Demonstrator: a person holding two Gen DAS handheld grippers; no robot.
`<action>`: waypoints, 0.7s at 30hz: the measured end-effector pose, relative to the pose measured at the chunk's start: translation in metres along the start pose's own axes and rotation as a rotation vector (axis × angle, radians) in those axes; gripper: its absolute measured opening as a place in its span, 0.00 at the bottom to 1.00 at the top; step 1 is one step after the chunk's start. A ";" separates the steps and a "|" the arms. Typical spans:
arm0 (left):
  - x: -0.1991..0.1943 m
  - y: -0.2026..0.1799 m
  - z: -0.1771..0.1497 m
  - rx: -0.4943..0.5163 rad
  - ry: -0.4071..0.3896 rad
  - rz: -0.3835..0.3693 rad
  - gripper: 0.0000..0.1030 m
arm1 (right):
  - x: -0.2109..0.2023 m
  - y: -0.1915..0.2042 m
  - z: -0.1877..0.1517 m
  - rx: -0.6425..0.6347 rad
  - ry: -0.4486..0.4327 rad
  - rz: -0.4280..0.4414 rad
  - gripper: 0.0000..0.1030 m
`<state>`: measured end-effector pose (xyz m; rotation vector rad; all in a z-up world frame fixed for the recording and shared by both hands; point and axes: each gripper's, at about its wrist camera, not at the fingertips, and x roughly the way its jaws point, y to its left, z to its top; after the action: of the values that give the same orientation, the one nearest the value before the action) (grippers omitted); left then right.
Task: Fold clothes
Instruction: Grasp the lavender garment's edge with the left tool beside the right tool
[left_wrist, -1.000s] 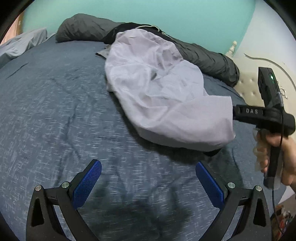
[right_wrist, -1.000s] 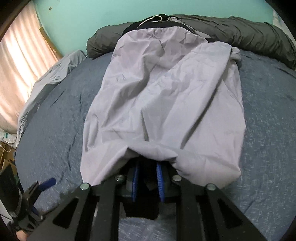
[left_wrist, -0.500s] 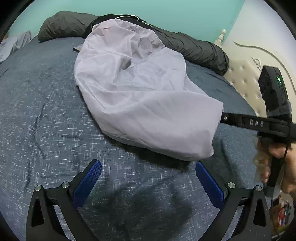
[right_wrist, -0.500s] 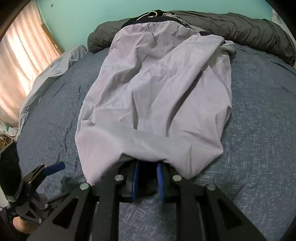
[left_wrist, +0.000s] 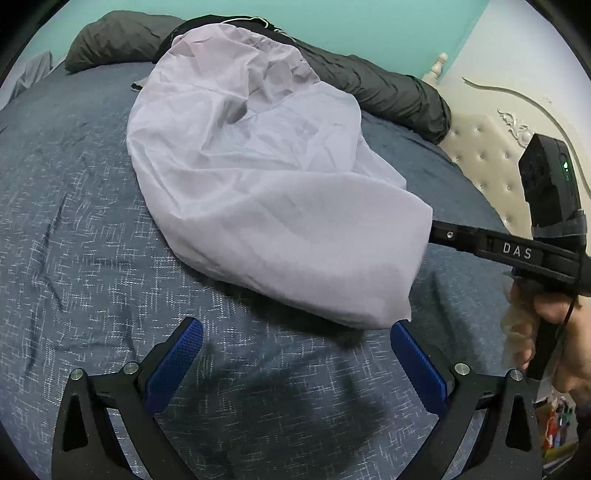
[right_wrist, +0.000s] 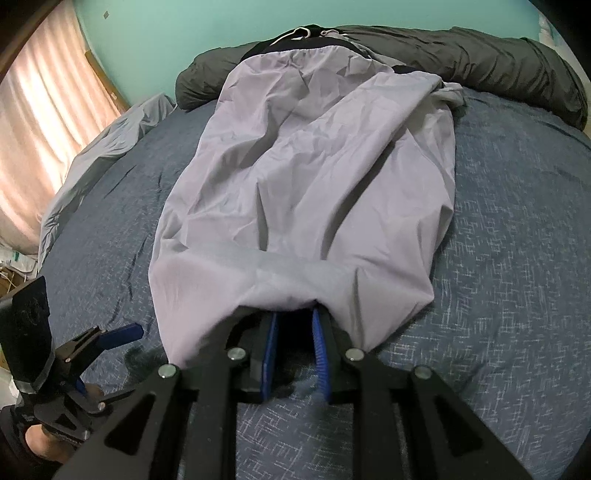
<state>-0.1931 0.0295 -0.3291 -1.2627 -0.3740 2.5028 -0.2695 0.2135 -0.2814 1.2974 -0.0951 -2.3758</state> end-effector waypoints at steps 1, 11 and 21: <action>0.000 0.000 0.000 0.002 0.000 -0.006 0.93 | 0.000 0.000 -0.001 -0.001 0.000 0.000 0.19; -0.011 -0.005 -0.003 0.037 -0.018 -0.041 0.73 | -0.003 -0.001 -0.006 -0.010 0.005 -0.007 0.22; 0.001 -0.027 -0.012 0.102 0.020 -0.033 0.72 | -0.001 -0.005 -0.005 0.000 0.012 -0.015 0.24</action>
<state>-0.1795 0.0558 -0.3273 -1.2310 -0.2565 2.4470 -0.2671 0.2193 -0.2848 1.3175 -0.0819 -2.3804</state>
